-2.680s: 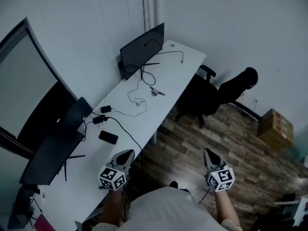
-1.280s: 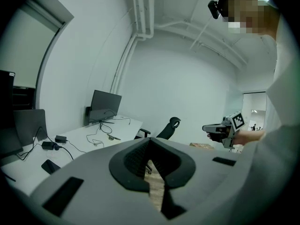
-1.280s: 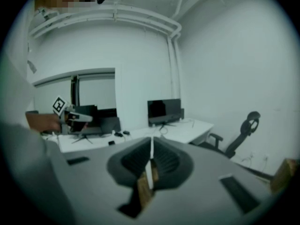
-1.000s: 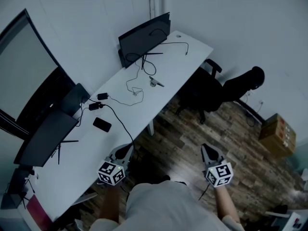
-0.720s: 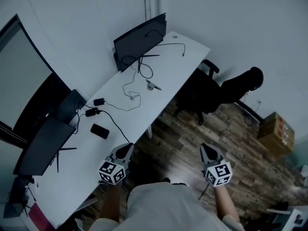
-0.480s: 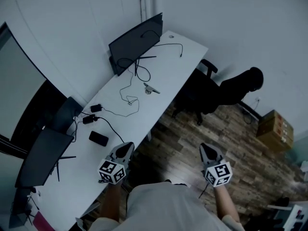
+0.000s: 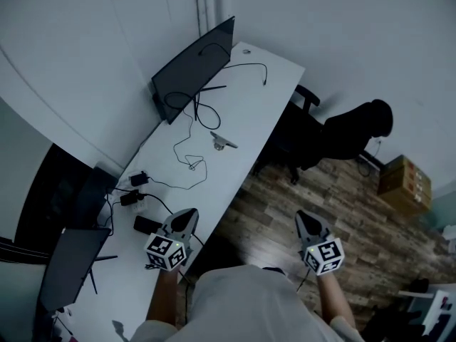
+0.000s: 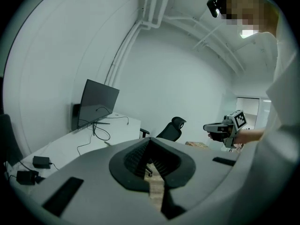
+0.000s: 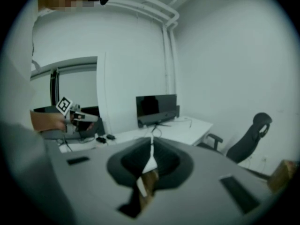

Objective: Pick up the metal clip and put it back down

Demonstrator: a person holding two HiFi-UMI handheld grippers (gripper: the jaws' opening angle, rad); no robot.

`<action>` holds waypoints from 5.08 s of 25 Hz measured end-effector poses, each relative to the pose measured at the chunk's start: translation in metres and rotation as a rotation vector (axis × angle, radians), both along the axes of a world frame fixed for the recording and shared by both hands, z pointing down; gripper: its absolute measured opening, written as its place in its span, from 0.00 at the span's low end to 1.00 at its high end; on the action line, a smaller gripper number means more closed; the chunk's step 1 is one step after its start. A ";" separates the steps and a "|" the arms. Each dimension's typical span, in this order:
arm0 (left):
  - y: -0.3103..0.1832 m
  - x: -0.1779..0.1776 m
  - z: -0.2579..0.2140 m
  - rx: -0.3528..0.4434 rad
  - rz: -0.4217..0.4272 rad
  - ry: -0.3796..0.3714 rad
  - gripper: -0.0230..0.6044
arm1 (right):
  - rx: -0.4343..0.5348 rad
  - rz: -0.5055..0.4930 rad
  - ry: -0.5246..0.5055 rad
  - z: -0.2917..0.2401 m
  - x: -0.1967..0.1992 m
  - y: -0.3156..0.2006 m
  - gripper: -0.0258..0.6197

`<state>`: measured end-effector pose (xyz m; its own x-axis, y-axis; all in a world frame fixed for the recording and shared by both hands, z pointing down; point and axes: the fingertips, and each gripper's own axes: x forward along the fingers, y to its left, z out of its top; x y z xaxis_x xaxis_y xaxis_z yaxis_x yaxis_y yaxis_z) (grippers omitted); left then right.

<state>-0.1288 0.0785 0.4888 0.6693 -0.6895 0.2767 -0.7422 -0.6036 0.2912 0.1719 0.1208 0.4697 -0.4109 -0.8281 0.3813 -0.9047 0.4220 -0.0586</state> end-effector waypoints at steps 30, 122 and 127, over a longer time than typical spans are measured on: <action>-0.113 -0.011 0.040 -0.094 -0.098 0.015 0.09 | -0.065 -0.184 0.030 0.027 -0.047 -0.153 0.09; -0.325 0.036 0.235 -0.817 -0.583 0.759 0.10 | -0.347 -0.524 -0.006 0.168 -0.047 -0.317 0.09; -0.303 0.019 0.207 -0.786 -0.605 0.796 0.10 | -0.328 -0.542 0.002 0.162 -0.054 -0.308 0.09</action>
